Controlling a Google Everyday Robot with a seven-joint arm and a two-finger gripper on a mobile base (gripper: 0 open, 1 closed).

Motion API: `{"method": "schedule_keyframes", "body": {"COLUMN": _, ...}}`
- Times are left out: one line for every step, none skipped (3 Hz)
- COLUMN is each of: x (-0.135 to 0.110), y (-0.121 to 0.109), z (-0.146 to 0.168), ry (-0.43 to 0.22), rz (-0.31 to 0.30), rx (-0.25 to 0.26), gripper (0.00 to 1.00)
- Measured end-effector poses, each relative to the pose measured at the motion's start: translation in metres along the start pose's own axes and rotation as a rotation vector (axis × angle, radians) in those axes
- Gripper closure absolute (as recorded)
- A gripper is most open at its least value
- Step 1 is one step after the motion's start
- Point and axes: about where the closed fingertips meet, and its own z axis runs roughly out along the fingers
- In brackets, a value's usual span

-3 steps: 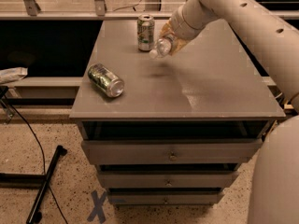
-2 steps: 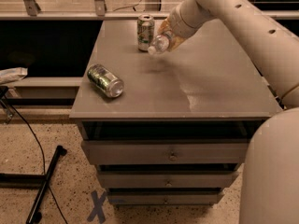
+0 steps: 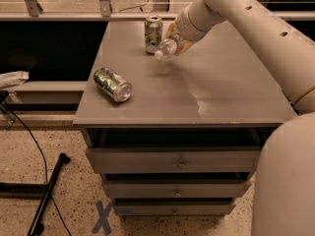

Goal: Move water bottle near 7up can

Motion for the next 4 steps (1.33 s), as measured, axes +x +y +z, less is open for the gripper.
{"method": "schedule_keyframes", "body": {"x": -0.0014, "y": 0.0008, "z": 0.0029, "ry": -0.004, "rz": -0.001, "rx": -0.003, "gripper": 0.36}}
{"method": "schedule_keyframes", "body": {"x": -0.0028, "y": 0.0017, "z": 0.0060, "ry": -0.008, "rz": -0.001, "rx": -0.006, "gripper": 0.12}}
{"method": "schedule_keyframes", "body": {"x": -0.0041, "y": 0.0025, "z": 0.0087, "ry": -0.011, "rz": -0.001, "rx": -0.009, "gripper": 0.00}}
{"method": "schedule_keyframes", "body": {"x": -0.0025, "y": 0.0037, "z": 0.0089, "ry": -0.013, "rz": 0.009, "rx": -0.017, "gripper": 0.00}}
